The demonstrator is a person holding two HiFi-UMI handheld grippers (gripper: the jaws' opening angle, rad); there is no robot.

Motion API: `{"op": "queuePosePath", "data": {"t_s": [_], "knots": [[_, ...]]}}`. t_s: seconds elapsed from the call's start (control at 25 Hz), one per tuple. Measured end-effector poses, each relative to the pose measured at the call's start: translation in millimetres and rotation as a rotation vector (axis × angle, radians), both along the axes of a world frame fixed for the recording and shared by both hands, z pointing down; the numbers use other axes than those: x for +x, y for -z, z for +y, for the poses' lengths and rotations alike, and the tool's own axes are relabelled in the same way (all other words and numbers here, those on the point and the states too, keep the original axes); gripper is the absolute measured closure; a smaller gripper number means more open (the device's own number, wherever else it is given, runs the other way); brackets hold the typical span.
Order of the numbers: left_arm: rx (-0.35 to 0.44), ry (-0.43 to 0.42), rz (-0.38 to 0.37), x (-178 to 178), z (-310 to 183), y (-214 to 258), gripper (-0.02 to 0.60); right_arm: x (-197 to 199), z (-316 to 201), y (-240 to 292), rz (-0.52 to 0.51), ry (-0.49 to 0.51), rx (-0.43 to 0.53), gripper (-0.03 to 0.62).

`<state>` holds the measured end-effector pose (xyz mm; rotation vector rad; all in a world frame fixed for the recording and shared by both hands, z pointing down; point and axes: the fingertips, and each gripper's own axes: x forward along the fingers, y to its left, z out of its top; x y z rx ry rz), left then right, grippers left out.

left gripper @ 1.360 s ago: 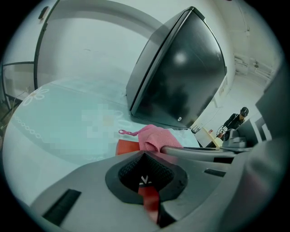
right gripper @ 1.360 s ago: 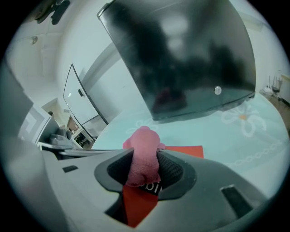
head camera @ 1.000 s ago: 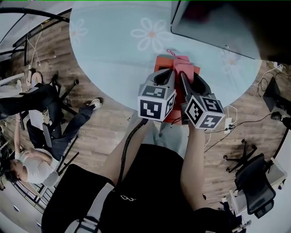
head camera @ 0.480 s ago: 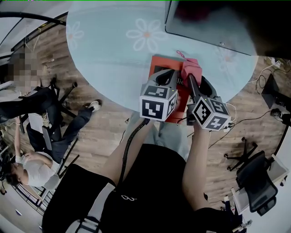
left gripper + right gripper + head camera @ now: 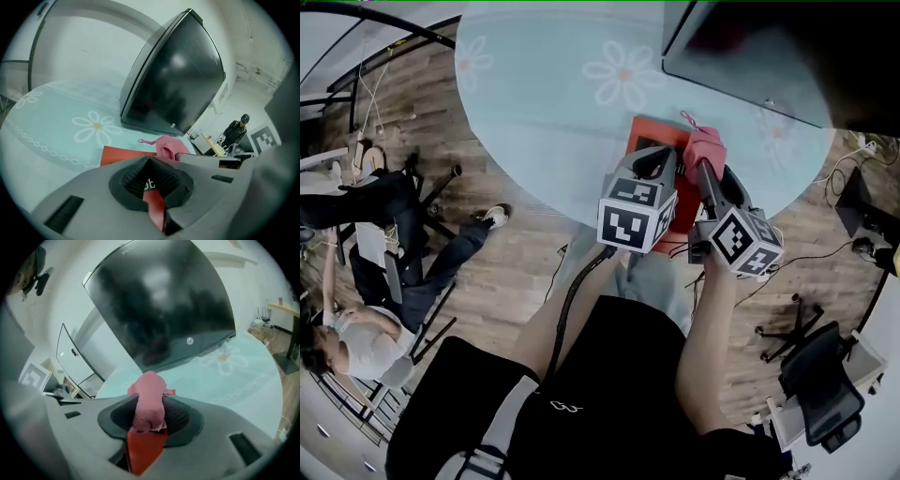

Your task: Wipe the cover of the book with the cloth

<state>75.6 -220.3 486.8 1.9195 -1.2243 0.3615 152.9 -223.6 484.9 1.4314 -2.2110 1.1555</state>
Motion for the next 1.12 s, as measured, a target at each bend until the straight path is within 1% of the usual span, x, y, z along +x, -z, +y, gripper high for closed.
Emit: {"op": "queuePosePath", "data": {"t_s": [0.16, 0.32, 0.4, 0.56, 0.72, 0.84, 1.12], "knots": [[-0.001, 0.022, -0.002, -22.0, 4.3, -0.5, 0.569, -22.1, 1.1, 4.8, -0.024, 0.031, 0.016, 0.436], [0.015, 0.035, -0.036, -43.9, 7.4, 2.4, 0.569, -49.3, 4.9, 7.9, 0.000, 0.092, 0.028, 0.436], [0.017, 0.041, -0.031, -52.2, 9.9, 3.6, 0.569, -63.9, 7.5, 10.5, -0.011, 0.114, 0.031, 0.436], [0.014, 0.065, -0.021, -70.2, 14.4, 1.8, 0.569, -89.5, 10.2, 12.2, -0.008, 0.169, 0.031, 0.436], [-0.008, 0.095, -0.041, -90.5, 20.1, -7.2, 0.569, -105.5, 17.9, 10.2, -0.007, 0.195, 0.020, 0.436], [-0.016, 0.102, -0.036, -96.0, 24.8, -9.5, 0.569, -111.8, 25.3, 7.8, 0.001, 0.209, 0.010, 0.436], [-0.030, 0.073, -0.024, -99.2, 32.5, -19.2, 0.569, -122.2, 35.7, -9.3, 0.028, 0.212, -0.025, 0.436]]}}
